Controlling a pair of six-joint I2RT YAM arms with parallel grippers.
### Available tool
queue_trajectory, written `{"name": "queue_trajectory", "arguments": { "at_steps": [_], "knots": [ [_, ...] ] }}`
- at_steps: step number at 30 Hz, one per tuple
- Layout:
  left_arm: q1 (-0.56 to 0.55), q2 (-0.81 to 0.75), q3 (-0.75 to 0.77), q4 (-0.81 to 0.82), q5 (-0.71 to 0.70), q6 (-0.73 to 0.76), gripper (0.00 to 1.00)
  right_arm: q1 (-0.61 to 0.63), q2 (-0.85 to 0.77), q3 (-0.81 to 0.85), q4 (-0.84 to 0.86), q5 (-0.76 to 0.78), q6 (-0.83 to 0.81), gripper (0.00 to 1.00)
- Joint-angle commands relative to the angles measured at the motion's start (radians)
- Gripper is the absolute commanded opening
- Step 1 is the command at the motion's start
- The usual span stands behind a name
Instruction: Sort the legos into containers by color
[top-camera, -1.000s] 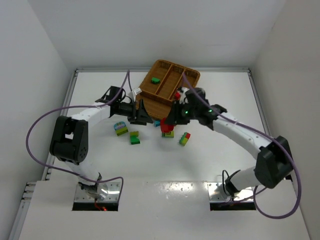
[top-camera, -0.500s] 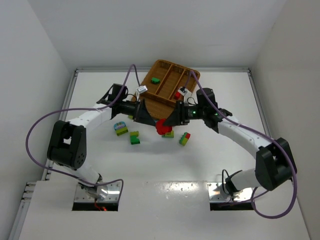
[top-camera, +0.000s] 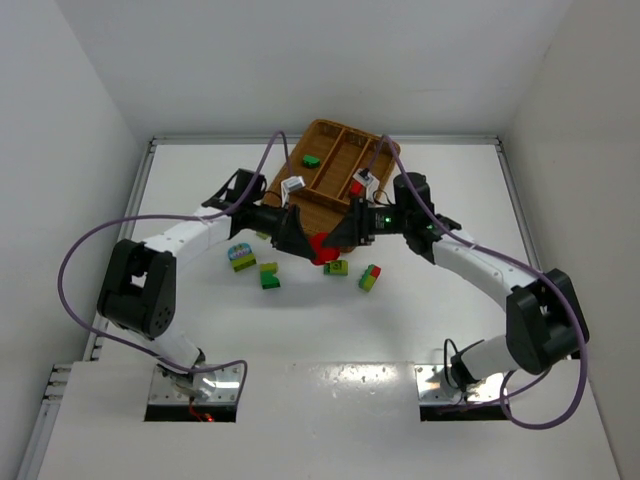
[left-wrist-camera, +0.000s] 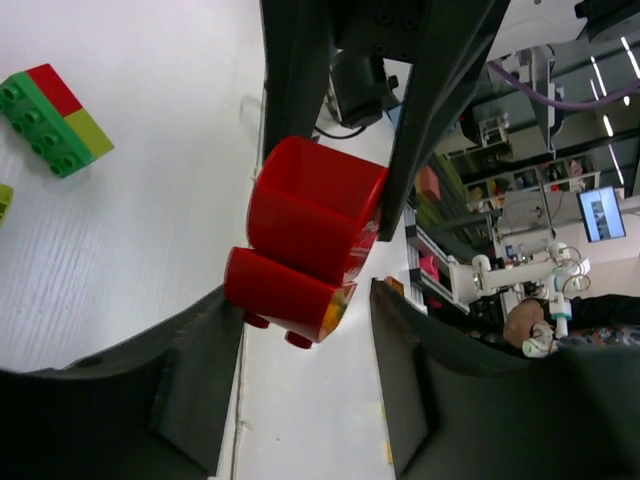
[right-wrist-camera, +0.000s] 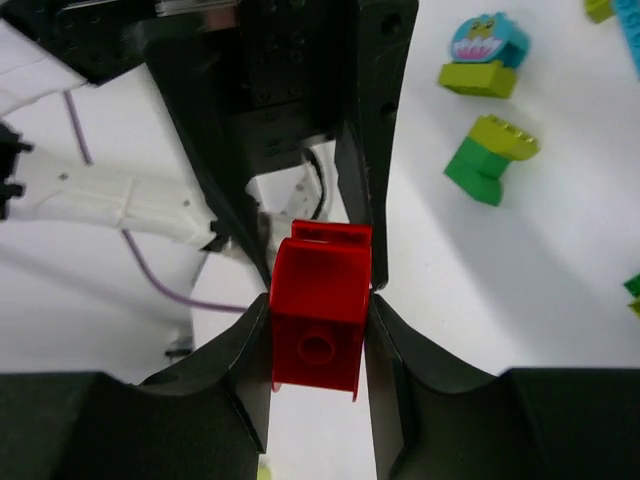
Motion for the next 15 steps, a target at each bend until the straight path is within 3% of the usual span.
{"name": "queue_trajectory", "arguments": {
  "at_steps": [1, 6, 13, 15],
  "knots": [
    [-0.01, -0.002, 0.054, 0.011, 0.061, 0.036, 0.49, -0.005, 0.004, 0.025, 0.083, -0.015, 0.011, 0.15],
    [-0.01, -0.002, 0.054, 0.002, 0.07, 0.046, 0.23, -0.005, 0.013, 0.025, 0.063, -0.004, 0.002, 0.15],
    [0.025, 0.032, 0.063, -0.007, -0.009, 0.02, 0.01, -0.083, -0.048, 0.025, -0.076, 0.066, -0.048, 0.15],
    [0.05, 0.044, 0.063, -0.007, -0.022, 0.009, 0.0, -0.112, -0.057, 0.025, -0.101, 0.076, -0.058, 0.15]
  ]
}}
